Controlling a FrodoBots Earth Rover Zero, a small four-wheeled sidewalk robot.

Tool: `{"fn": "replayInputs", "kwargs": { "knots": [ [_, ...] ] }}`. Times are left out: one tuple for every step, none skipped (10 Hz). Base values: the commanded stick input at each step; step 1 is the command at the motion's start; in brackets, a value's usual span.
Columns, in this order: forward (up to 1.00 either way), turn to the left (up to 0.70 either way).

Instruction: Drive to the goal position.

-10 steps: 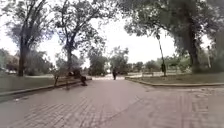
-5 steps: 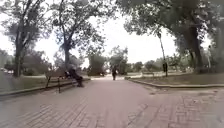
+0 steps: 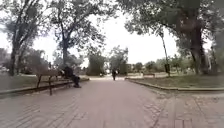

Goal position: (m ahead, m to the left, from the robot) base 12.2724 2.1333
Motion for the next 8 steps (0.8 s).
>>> {"fn": "replayInputs", "kwargs": {
  "knots": [
    [1.00, 0.01],
    [1.00, 0.01],
    [1.00, 0.01],
    [1.00, 0.01],
    [1.00, 0.01],
    [1.00, 0.01],
    [1.00, 0.01],
    [1.00, 0.01]
  ]
}}
